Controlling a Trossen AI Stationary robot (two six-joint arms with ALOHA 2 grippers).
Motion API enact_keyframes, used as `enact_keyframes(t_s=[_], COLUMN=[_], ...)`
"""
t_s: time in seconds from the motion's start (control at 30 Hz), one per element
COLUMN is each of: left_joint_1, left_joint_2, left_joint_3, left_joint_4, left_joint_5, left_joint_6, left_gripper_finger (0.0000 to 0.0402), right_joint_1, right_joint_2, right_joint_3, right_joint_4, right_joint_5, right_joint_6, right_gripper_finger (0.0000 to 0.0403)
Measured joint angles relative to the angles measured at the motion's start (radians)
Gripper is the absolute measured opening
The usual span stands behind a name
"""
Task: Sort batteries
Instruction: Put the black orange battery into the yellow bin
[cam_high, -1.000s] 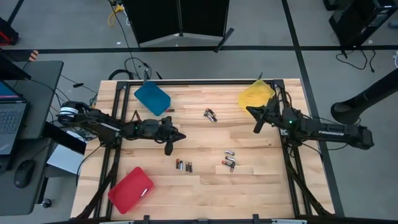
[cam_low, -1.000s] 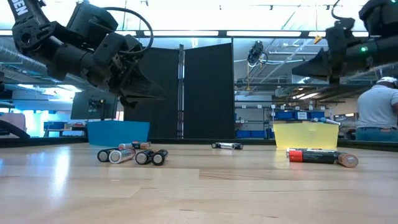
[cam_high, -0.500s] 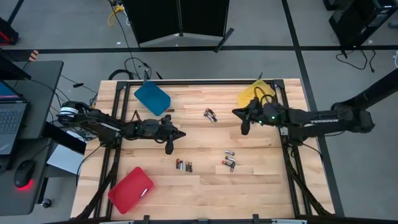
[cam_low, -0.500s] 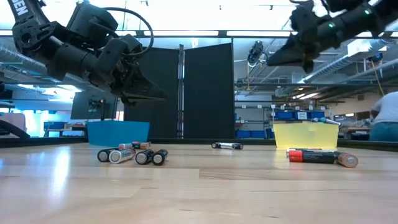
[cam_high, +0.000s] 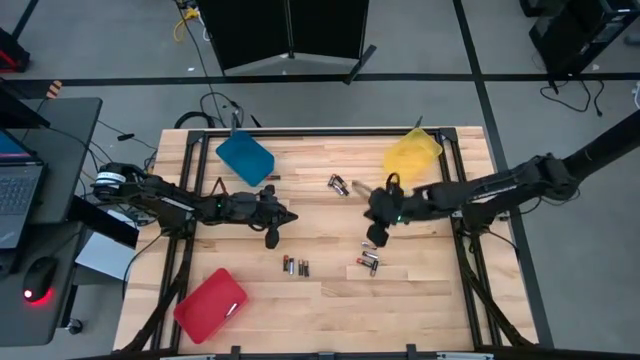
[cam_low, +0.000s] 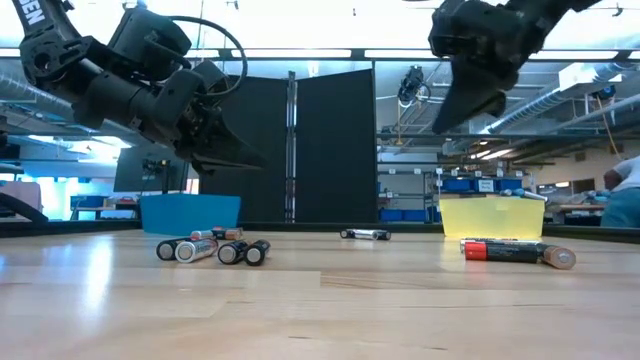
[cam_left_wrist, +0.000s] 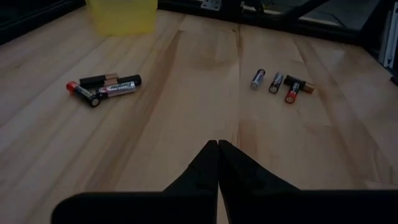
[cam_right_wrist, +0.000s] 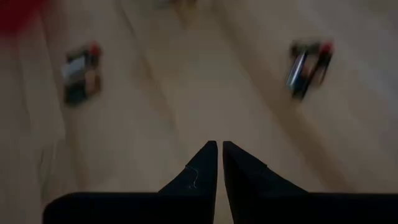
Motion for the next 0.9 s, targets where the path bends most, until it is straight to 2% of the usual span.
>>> enact_keyframes(t_s=[0.13, 0.27, 0.5, 0.7, 0.9], left_joint_1=[-0.001, -0.001, -0.001, -0.001, -0.001], left_joint_2=[0.000, 0.000, 0.000, 0.000, 0.000], left_joint_3=[0.000, 0.000, 0.000, 0.000, 0.000], left_joint_4=[-0.001, -0.002, -0.002, -0.002, -0.003], left_joint_5=[0.000, 0.000, 0.000, 0.001, 0.001], left_joint_6=[0.000, 0.000, -0.002, -0.003, -0.003], left_gripper_finger=[0.0017, 0.0017, 0.0017, 0.0017, 0.0017], right_joint_1=[0.084, 0.148, 0.204, 0.225, 0.223], right_joint_2=[0.080, 0.146, 0.250, 0.355, 0.450], right_joint_3=[0.061, 0.103, 0.166, 0.204, 0.217], right_joint_4=[-0.085, -0.088, -0.092, -0.096, -0.099], right_joint_5=[-0.018, -0.041, -0.113, -0.170, -0.227], right_joint_6=[0.094, 0.160, 0.279, 0.279, 0.278], right_gripper_finger=[0.0038, 0.0046, 0.0104, 0.0162, 0.0186])
